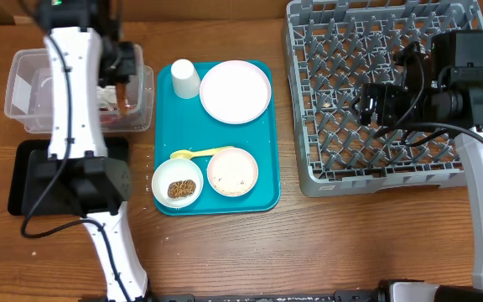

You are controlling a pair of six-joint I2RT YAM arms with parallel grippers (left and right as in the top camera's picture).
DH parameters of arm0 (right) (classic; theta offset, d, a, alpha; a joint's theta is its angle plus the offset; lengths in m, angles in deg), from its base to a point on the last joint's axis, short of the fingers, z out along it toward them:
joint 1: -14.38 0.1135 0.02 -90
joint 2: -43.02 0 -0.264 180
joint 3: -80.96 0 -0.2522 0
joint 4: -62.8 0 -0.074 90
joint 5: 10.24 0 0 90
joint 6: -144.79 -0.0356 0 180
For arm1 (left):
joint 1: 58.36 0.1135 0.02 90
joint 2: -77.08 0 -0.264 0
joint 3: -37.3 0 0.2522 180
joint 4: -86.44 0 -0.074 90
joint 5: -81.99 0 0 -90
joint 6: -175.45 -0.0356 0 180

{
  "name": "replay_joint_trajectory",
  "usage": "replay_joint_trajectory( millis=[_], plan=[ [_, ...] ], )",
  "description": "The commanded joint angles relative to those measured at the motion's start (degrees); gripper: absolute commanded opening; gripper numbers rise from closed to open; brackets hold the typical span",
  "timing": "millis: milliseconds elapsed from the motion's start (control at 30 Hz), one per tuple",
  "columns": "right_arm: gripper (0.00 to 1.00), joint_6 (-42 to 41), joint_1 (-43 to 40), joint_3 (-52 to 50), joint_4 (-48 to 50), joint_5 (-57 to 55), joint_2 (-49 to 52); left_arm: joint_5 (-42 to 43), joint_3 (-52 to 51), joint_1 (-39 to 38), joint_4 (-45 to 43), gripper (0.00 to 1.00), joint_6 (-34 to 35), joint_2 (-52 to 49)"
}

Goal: Sort waste into correct bins and load items into the dishwasher
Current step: 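Carry the carrot with the left gripper and place it on the black tray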

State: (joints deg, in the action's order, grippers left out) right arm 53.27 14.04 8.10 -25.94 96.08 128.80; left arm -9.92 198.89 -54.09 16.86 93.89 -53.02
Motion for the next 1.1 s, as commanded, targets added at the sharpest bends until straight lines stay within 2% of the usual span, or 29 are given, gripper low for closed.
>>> replay_joint_trajectory(
  millis=[0, 67, 133, 300, 400, 633, 700, 833, 933, 967, 1067],
  plan=[
    [1.00, -0.2, 0.3, 0.0, 0.3, 0.5, -0.4, 3.1, -0.5, -0.2, 0.2, 0.04, 3.4, 9.7],
    [1.00, -0.2, 0.3, 0.0, 0.3, 0.5, -0.4, 0.0, -3.5, -0.2, 0.2, 0.04, 4.0, 14.2],
    [1.00, -0.2, 0.3, 0.0, 0.3, 0.5, -0.4, -6.1, -9.1, 0.0, 0.2, 0.04, 7.4, 19.5],
    [1.00, -0.2, 0.3, 0.0, -0.1, 0.5, -0.4, -18.8, -26.5, 2.5, 0.1, 0.04, 22.9, 30.4],
    [1.00, -0.2, 0.3, 0.0, -0.4, 0.5, -0.4, -22.7, -37.4, 5.8, -1.9, 0.04, 31.7, 34.9],
    [1.00, -0.2, 0.3, 0.0, -0.4, 0.5, -0.4, -23.1, -59.8, 14.4, -14.0, 0.04, 45.5, 38.7],
    [1.00, -0.2, 0.3, 0.0, -0.4, 1.0, -0.4, -22.9, -65.7, 16.4, -20.1, 0.04, 48.1, 38.6],
    [1.00, -0.2, 0.3, 0.0, -0.3, 2.0, -0.4, -19.4, -76.1, 19.0, -34.8, 0.04, 48.6, 38.6],
    [1.00, -0.2, 0.3, 0.0, -0.6, 2.0, -0.4, -17.5, -82.0, 19.4, -42.2, 0.05, 48.6, 38.6],
    [1.00, -0.3, 0.3, 0.0, -0.7, 2.1, -0.4, -17.5, -83.5, 19.4, -43.8, 0.08, 48.6, 38.6],
    [1.00, -0.7, 0.3, 0.0, -0.8, 2.0, -0.4, -17.5, -87.0, 19.3, -48.2, 0.34, 48.6, 38.6]
  ],
)
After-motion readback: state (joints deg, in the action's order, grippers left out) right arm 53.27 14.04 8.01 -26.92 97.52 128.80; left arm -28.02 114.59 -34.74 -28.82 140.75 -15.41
